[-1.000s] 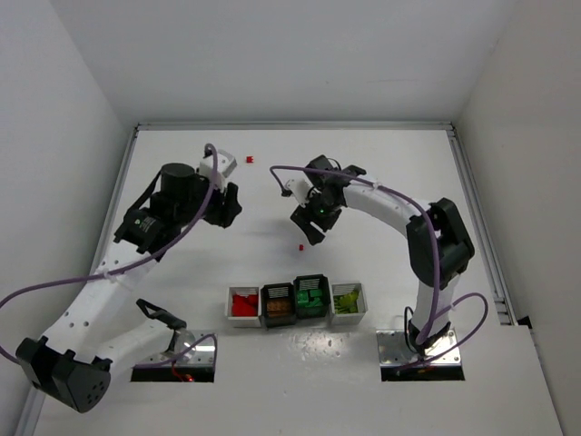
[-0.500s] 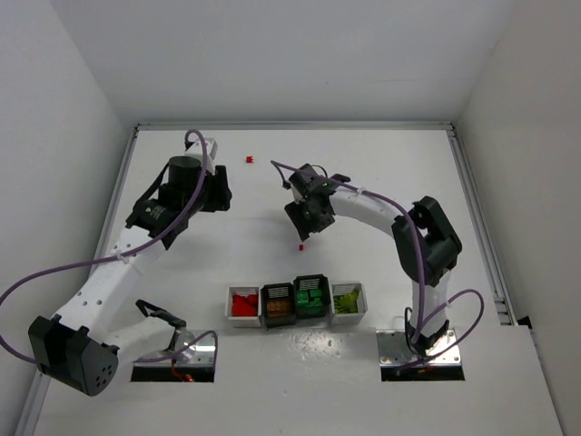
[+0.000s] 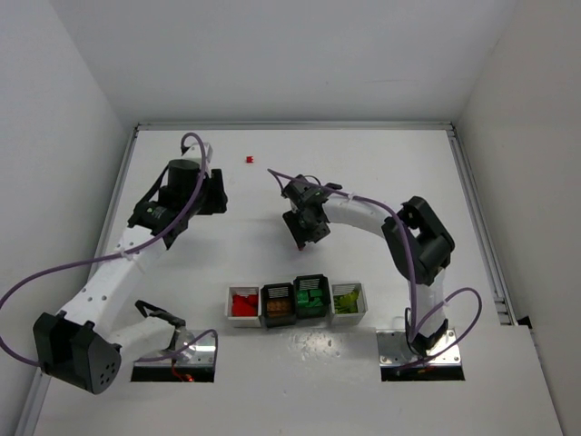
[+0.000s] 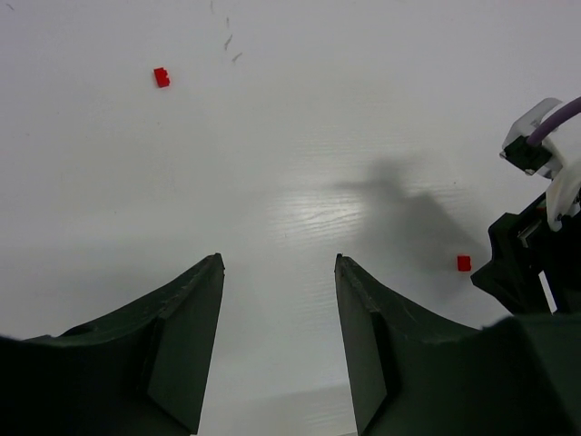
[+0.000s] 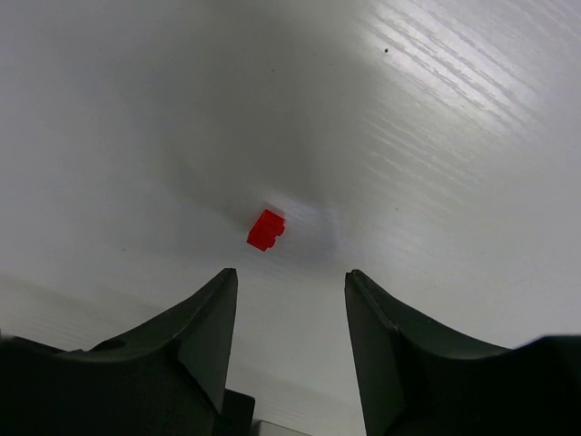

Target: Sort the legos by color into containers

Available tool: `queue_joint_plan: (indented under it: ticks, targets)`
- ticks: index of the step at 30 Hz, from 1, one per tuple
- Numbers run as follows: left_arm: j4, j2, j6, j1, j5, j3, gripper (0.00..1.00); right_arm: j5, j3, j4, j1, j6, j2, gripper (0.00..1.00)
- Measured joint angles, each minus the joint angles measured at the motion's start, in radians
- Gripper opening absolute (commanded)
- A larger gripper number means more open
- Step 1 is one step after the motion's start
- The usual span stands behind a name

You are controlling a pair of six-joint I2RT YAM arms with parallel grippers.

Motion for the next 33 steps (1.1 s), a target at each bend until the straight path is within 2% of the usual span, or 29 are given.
queue_joint_plan:
  ticks: [9,19,28,33]
  targets:
    - [0.017,0.003,0.000,0.027,0.014,-0.031,0.58,-0.010,0.012,0.005,0.023,0.000,0.051,0.51]
    - [0.023,0.003,0.004,0.050,0.036,-0.054,0.58,-0.006,0.021,0.014,0.023,-0.004,0.071,0.42]
    - [0.028,0.008,0.009,0.063,0.048,-0.064,0.58,0.008,0.036,0.012,0.023,-0.016,0.089,0.38]
    - [0.033,0.013,0.012,0.070,0.052,-0.064,0.58,0.014,0.050,0.014,0.023,-0.025,0.099,0.31]
